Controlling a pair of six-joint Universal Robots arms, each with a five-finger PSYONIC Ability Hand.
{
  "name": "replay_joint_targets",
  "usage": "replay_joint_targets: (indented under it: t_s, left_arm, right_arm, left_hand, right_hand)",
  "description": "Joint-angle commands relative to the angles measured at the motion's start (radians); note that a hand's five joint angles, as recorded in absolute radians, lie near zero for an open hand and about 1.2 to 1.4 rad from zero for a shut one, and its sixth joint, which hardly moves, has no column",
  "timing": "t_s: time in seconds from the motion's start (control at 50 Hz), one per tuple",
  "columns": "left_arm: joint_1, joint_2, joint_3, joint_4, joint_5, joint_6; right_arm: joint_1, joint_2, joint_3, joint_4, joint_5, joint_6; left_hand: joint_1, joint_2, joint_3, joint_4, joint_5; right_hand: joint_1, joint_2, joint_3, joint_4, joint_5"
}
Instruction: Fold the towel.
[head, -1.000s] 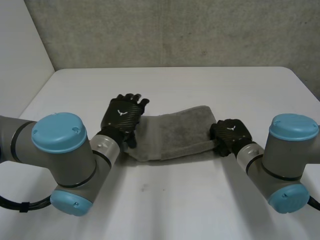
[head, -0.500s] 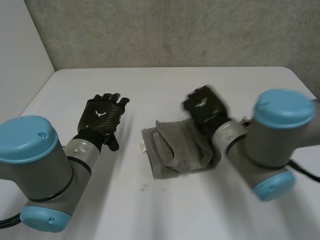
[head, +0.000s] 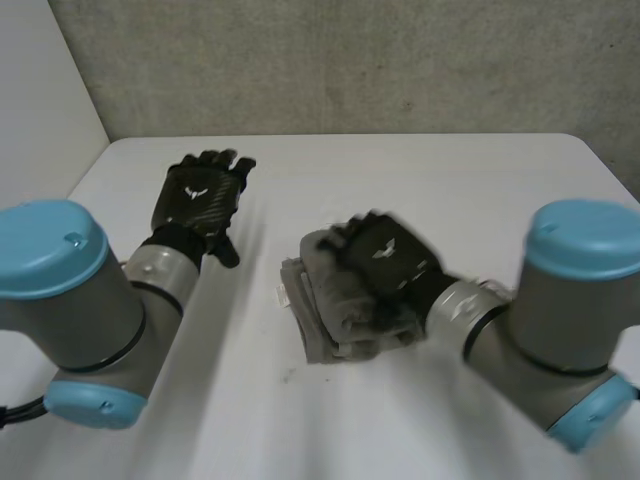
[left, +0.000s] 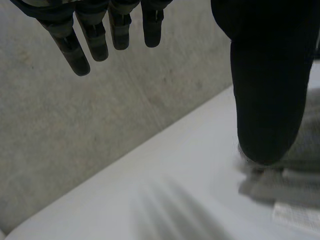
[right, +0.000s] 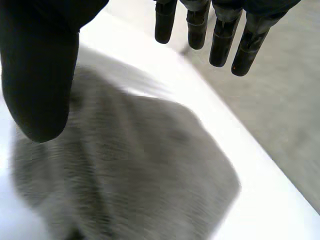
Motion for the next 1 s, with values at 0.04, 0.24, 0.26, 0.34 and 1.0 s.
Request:
replay_joint_targets:
  t_s: [0.04,0.24,0.26,0.34,1.0]
  left_arm:
    - [-0.095,-0.107,0.207,-0.067,-0.041,-0.074]
    - [-0.226,-0.304,0.503,-0.276,-0.05,-0.184]
    - [-0.243,-0.336,0.543,-0.303,-0.05,-0.214]
    - [-0.264,-0.402,0.607,-0.354,-0.052,-0.257]
    - [-0.191,-0.431,0.401,-0.423,-0.168,-0.261]
  right_arm:
    - [-0.204,-0.095,0.004,-0.006,0.008,0.376]
    - [-0.321,-0.069,-0.071,0.071,0.011,0.513]
    - [-0.321,-0.039,-0.097,0.106,0.01,0.51]
    - [-0.319,0.034,-0.156,0.18,0.01,0.49]
    - [-0.095,0.388,-0.413,0.27,0.071,0.209]
  left_hand:
    - [0.013,0.026,0.022,0.023,-0.01]
    - [0.013,0.026,0.022,0.023,-0.01]
    - [0.013,0.026,0.022,0.023,-0.01]
    - [0.013,0.026,0.022,0.023,-0.01]
    - [0.001,0.014,0.01,0.012,-0.022]
  right_hand:
    - [-0.036,-0.05,-0.043,-0.059,-0.069]
    - [-0.036,-0.05,-0.043,-0.059,-0.069]
    - [-0.036,-0.05,-0.043,-0.059,-0.069]
    - [-0.036,-0.05,-0.043,-0.059,-0.069]
    - [-0.036,-0.05,-0.043,-0.059,-0.069]
